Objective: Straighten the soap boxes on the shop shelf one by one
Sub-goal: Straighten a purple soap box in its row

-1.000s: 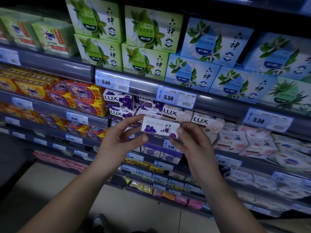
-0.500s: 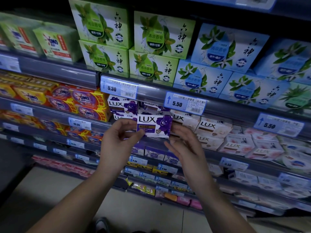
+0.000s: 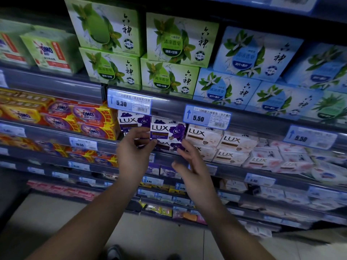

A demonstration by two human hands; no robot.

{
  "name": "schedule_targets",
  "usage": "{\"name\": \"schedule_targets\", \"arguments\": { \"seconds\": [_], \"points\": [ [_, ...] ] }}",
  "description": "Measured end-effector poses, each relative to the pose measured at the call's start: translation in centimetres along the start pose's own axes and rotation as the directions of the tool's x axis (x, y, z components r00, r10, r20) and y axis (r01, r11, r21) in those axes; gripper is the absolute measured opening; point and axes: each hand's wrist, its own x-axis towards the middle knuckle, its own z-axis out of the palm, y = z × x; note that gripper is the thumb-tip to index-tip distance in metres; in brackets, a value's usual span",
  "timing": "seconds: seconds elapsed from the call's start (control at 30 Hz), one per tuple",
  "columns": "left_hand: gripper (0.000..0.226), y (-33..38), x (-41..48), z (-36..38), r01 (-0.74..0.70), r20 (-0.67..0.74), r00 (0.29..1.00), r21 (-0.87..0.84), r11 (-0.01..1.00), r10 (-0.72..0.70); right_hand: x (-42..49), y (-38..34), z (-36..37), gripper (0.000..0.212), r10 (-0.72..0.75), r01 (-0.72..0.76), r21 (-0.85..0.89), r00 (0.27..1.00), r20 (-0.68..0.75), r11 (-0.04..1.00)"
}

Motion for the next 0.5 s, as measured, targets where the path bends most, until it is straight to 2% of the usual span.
{"name": "schedule_targets", "arguments": {
  "seconds": [0.17, 0.3, 0.5],
  "points": [
    [0.025, -0.6, 0.1, 0.7, -0.032, 0.013, 0.999, 0.036, 0.999, 0.032, -0.4, 0.6, -0.1, 0.060, 0.035, -0.034, 0.020, 0.999, -0.031, 0.999],
    [0.018, -1.0, 0.7, 1.2, -0.042, -0.039, 0.998, 0.091, 0.995, 0.045, -0.7, 0.8, -0.1, 0.062, 0.051, -0.051, 0.007, 0.999, -0.014, 0.999],
    [0.022, -1.1, 1.6, 1.6, -0.031, -0.105, 0.993, 0.147, 0.989, 0.047, -0.3, 0.6, -0.4, 0.062, 0.026, -0.026, -0.040, 1.000, 0.007, 0.999]
  ]
}}
